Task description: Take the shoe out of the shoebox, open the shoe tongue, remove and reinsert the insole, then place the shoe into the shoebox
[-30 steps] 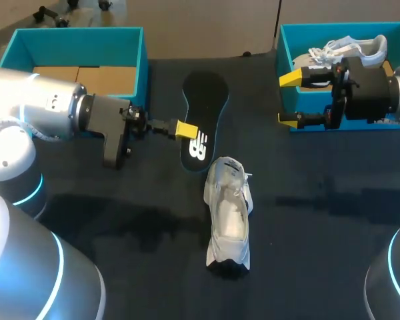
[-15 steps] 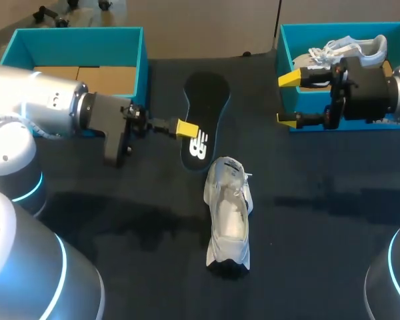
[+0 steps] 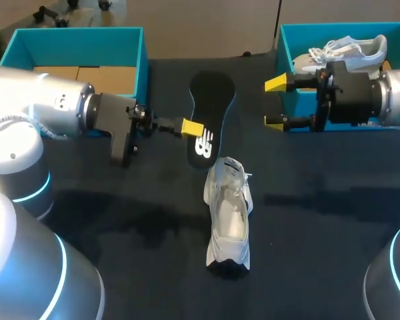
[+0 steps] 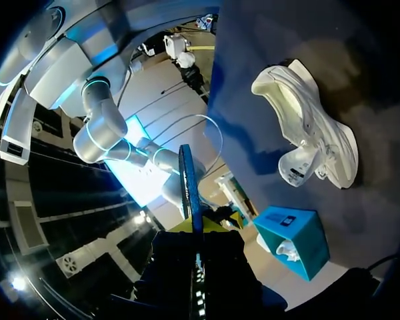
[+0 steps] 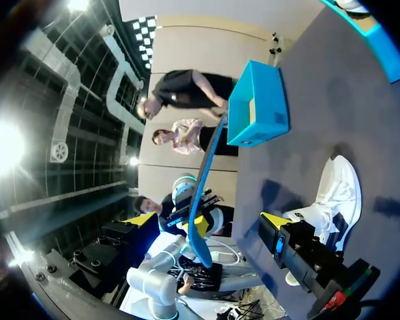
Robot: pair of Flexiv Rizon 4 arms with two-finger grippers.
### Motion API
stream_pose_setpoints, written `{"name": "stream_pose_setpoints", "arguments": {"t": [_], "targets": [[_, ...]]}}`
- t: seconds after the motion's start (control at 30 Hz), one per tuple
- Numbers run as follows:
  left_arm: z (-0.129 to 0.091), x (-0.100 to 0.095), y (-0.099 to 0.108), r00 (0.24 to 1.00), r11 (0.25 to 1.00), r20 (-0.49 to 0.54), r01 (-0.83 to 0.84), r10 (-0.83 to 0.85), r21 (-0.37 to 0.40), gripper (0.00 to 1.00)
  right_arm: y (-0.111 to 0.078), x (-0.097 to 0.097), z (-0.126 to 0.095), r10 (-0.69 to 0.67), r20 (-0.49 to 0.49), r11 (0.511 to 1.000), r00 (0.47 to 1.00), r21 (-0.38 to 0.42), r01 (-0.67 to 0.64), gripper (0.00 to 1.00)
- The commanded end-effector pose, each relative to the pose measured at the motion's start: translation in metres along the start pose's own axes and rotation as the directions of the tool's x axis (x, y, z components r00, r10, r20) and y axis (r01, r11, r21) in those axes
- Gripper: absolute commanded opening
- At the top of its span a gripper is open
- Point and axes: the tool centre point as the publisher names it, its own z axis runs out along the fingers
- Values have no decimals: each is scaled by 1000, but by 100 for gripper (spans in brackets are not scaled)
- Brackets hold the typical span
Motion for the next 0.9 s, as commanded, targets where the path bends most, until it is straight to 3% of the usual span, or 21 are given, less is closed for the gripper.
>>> {"name": "stream_pose_setpoints", "arguments": {"t": [0.03,0.9], "targets": [[6,5,0,1000,1000,4,4,-4,-10,0,4,-2,10,-15,1,1000,1000,13,15,100],[23,16,2,1000,998,8,10,-9,-60,0,-2,-10,32,-64,-9,998,998,18,65,100]]}}
